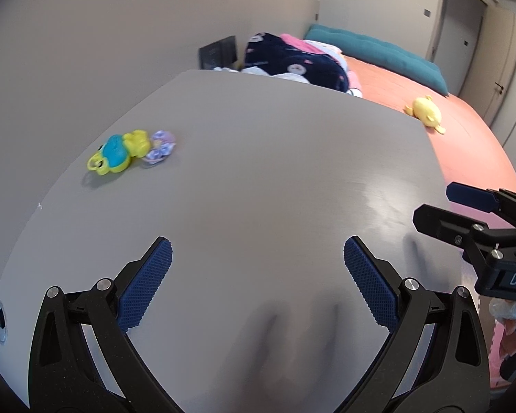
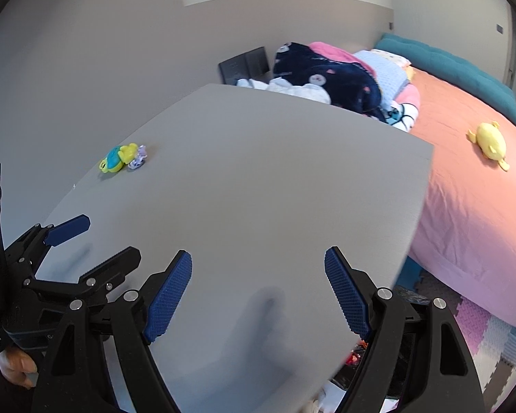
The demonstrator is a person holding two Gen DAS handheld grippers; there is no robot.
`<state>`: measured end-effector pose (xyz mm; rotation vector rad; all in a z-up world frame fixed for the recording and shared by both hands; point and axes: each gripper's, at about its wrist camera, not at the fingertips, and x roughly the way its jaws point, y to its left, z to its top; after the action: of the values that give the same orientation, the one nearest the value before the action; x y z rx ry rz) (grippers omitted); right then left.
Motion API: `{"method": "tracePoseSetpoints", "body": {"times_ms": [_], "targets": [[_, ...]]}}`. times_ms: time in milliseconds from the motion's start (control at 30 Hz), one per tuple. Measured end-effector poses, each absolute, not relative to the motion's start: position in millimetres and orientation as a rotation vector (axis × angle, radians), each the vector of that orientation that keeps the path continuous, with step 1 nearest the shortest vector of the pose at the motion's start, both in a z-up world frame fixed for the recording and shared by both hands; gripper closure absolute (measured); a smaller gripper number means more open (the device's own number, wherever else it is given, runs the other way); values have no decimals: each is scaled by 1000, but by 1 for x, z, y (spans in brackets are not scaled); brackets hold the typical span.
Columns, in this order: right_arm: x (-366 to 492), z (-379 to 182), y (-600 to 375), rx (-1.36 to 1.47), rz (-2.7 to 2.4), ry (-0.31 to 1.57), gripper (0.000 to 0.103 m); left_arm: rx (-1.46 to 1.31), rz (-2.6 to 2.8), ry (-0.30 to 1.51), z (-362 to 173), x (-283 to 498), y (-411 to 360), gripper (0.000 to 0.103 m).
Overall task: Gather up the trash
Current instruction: 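Move both open tools back over the table toward the frog toy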
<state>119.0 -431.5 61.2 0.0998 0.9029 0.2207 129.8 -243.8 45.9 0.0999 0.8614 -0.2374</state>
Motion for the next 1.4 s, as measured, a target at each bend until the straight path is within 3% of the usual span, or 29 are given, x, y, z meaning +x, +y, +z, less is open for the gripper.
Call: {"method": "tracePoseSetpoints", "body": {"times_ms": [433, 900, 1400], "targets": [[152, 54, -380, 98, 289, 916, 24, 3, -146, 879, 38, 159, -184, 6], [195, 50, -326, 57, 389, 954, 53, -35, -52, 822, 43, 185, -137, 7], [247, 44, -288, 116, 467, 971, 54, -5, -10, 831, 40, 218, -116, 12]]}}
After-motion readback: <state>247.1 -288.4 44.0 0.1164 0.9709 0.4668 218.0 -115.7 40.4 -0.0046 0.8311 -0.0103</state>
